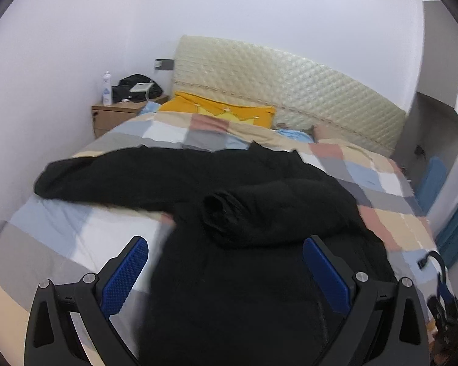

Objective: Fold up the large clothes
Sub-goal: 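Move the left tool to the cuff of the other sleeve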

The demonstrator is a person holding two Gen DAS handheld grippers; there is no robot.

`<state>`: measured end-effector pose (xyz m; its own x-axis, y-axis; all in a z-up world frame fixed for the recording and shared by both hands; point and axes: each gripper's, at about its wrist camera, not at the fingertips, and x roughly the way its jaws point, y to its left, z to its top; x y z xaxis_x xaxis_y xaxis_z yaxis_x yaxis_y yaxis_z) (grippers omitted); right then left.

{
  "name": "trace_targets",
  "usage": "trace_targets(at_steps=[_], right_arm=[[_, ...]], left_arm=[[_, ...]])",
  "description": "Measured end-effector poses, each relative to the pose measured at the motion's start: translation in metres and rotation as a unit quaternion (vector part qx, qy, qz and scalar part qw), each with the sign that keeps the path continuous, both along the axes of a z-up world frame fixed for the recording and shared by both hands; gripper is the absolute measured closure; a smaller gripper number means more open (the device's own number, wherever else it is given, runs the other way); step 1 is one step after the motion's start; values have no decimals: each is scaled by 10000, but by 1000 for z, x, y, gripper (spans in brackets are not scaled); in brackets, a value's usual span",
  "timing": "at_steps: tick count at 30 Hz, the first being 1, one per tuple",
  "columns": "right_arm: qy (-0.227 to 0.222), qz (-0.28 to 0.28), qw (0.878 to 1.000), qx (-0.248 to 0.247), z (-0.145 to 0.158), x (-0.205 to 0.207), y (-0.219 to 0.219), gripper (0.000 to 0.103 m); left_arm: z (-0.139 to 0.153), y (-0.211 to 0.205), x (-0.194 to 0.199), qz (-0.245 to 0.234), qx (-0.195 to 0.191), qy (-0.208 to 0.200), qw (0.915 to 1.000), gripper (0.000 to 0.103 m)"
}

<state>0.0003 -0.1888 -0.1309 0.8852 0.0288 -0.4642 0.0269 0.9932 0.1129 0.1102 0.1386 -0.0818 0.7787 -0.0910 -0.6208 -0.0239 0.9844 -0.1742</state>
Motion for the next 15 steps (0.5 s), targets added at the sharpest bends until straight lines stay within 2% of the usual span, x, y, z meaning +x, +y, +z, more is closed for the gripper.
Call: trace_targets(at_steps=[3, 7, 15], right_arm=[[-19, -6, 10000, -26, -3, 1, 1, 1], [-114, -33, 9998, -149, -5, 3, 8, 0], [-315, -187, 9989, -290, -4, 7, 13, 0]], left_arm=[[0, 24, 22, 184, -148, 340, 9991, 1], [-8, 60, 48, 450, 42, 553, 9974, 1], [-25, 160, 95, 900, -282, 616, 9936, 1]])
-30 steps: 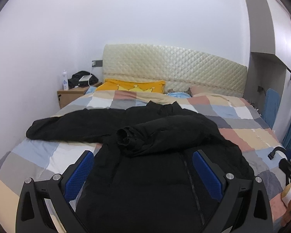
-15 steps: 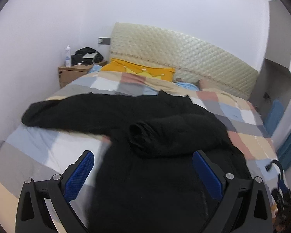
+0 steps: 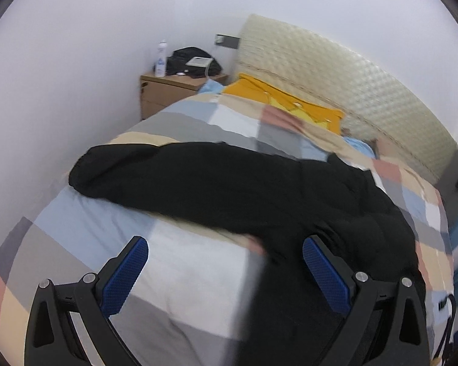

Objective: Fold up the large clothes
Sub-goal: 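Move the left tool to the cuff of the other sleeve, then grasp the sleeve cuff with the left tool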

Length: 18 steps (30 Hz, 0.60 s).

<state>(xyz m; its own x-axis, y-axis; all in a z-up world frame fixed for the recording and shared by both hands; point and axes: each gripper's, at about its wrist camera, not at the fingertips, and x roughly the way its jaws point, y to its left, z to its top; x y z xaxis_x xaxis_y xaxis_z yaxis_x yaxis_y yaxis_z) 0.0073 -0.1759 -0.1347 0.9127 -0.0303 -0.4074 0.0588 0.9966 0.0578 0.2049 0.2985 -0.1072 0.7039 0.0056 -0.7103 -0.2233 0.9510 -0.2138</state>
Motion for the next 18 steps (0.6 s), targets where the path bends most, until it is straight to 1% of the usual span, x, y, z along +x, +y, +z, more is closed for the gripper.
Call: trace_targets(at_steps=[3, 7, 10, 12, 13, 14, 16, 18], right_arm=[[103, -75, 9999, 21, -3, 6, 1, 0], [267, -57, 9996, -9, -8, 15, 8, 0], [319, -40, 9994, -118, -10, 21, 16, 0], [377, -27, 9992, -151, -12, 25, 19, 0], [411, -42, 9990, -148, -14, 28, 20, 0], [460, -55, 9988, -145, -16, 31, 21, 0], [568, -123, 9981, -189, -22, 38, 24, 0], [648, -197, 9975, -196, -26, 45, 25, 0]], left_arm=[[-19, 41, 18, 210, -264, 101, 9994, 1], [-43, 80, 34, 512, -437, 209, 9975, 1], [-68, 109, 43, 675, -794, 344, 9940, 1], [-84, 133, 48, 818, -1318, 283, 9875, 1], [-96, 149, 52, 968, -1766, 212, 9793, 1], [-104, 159, 55, 1051, -2032, 168, 9733, 1], [-124, 181, 65, 1189, -2381, 115, 9639, 1], [-145, 196, 75, 1269, -2513, 159, 9594, 1]])
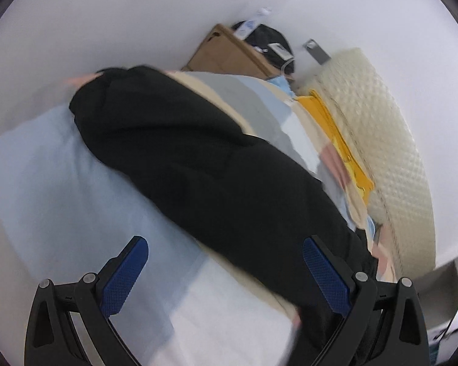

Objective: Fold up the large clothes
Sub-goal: 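Grasp the sleeve cuff with the left tool, then lift the sleeve with the left tool and fold it across the jacket body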

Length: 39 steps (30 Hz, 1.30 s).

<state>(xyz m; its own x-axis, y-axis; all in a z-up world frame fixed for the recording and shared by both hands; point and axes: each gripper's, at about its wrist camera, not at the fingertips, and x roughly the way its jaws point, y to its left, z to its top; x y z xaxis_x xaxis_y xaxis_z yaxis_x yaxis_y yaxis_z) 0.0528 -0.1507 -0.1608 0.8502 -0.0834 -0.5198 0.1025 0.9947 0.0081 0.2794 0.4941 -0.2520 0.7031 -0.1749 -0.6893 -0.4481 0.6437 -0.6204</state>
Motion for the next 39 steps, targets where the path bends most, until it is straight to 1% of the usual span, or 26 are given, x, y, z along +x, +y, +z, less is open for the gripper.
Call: trace_targets(at_steps=[4, 6, 7, 8, 9, 11, 13, 15, 17, 18, 19, 20, 22, 24, 26, 27, 28, 32, 34, 36, 39], right_arm=[[147, -141, 9998, 65, -8, 15, 2, 0], [247, -169, 9995, 35, -14, 22, 4, 0], [299, -181, 9994, 28, -17, 25, 6, 0], [372, -193, 9991, 25, -21, 29, 8, 0], [445, -202, 9988, 27, -25, 32, 10, 0], [598, -205, 9980, 85, -34, 39, 15, 0], [697, -205, 9972, 167, -41, 44, 18, 0], [761, -218, 9967, 173, -47, 49, 23, 0], [796, -240, 9964, 178, -50, 50, 25, 0], [828, -246, 9961, 155, -51, 52, 27, 0], [836, -232, 9962, 104, -51, 54, 29, 0], [828, -211, 9963, 63, -50, 55, 31, 0], [758, -138, 9970, -22, -47, 55, 36, 0], [731, -34, 9973, -52, -45, 53, 40, 0], [716, 42, 9973, -129, -43, 48, 43, 0], [702, 86, 9974, -160, -42, 46, 45, 0], [695, 123, 9974, -159, -42, 44, 45, 0], [603, 139, 9981, -35, -34, 37, 40, 0], [574, 100, 9983, -51, -28, 33, 37, 0], [600, 93, 9981, -96, -25, 29, 34, 0], [542, 105, 9985, -26, -19, 22, 29, 0]], left_arm=[[-44, 22, 18, 88, -237, 291, 9993, 1], [-60, 32, 24, 149, -381, 191, 9990, 1], [-63, 36, 28, 124, -351, -4, 9993, 1], [-63, 38, 32, 51, -239, -120, 9996, 1], [-62, 39, 39, -67, -65, -216, 9997, 1], [-62, 42, 47, -168, 80, -324, 9993, 1], [-61, 51, 55, -105, 109, -441, 9989, 1], [-61, 62, 64, 88, 86, -511, 9986, 3], [-59, 70, 72, 308, 191, -550, 9978, 10], [-59, 74, 76, 425, 268, -532, 9973, 19], [-59, 76, 78, 502, 319, -524, 9969, 36], [-59, 78, 80, 527, 319, -522, 9967, 42], [-56, 81, 81, 558, 299, -574, 9963, 60], [-49, 82, 79, 568, 334, -601, 9960, 68], [-36, 83, 78, 537, 348, -522, 9966, 74], [-27, 82, 76, 498, 427, -528, 9964, 79], [-18, 84, 74, 468, 486, -566, 9961, 82], [24, 76, 64, 388, 758, -760, 9935, 87], [43, 73, 57, 243, 811, -832, 9929, 92], [63, 66, 54, 128, 885, -872, 9922, 93], [94, 55, 44, 42, 1040, -958, 9899, 94]])
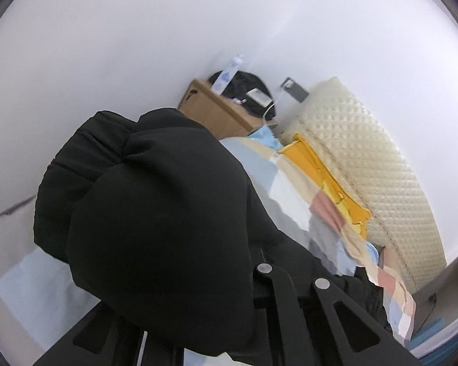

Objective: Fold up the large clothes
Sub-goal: 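Lift the sleeve with the left tool and fold it across the jacket body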

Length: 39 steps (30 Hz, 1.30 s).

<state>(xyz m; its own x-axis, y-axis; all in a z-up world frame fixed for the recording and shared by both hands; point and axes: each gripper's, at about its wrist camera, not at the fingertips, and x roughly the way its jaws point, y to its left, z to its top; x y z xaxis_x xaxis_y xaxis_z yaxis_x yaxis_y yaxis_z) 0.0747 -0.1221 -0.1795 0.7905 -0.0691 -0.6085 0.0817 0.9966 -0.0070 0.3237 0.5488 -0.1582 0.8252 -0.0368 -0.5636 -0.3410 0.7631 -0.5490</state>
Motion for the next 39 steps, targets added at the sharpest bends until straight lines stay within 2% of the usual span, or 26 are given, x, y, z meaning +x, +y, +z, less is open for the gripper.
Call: trace_targets(at_steps=[2, 6, 10, 19, 21, 26, 30, 35, 39], right_arm=[[-64, -29, 10000, -51, 5, -4, -1, 0], [-227, -22, 9986, -483, 16, -15, 2, 0], [-241, 55, 9993, -276, 22, -26, -9, 0], [-448, 95, 9989, 52, 38, -50, -33, 0], [-510, 63, 9987, 17, 41, -56, -38, 0], [-674, 111, 9976, -75, 47, -66, -49, 0], [-702, 63, 9975, 67, 45, -65, -67, 0], [-607, 293, 9976, -172, 45, -59, -83, 0], [-576, 276, 9976, 262, 43, -59, -109, 0]], left_arm=[[19, -10, -6, -50, 119, -55, 9999, 94], [63, -38, -20, -249, 405, -286, 9985, 95], [113, -76, -31, -522, 687, -491, 9951, 95], [191, -169, -46, -763, 1375, -707, 9850, 95], [203, -190, -46, -792, 1480, -749, 9830, 95], [226, -259, -47, -992, 2005, -851, 9709, 95], [238, -308, -42, -1180, 2112, -1032, 9648, 95], [248, -378, -37, -1573, 2373, -1200, 9511, 95], [247, -436, -36, -1964, 2394, -1370, 9409, 95]])
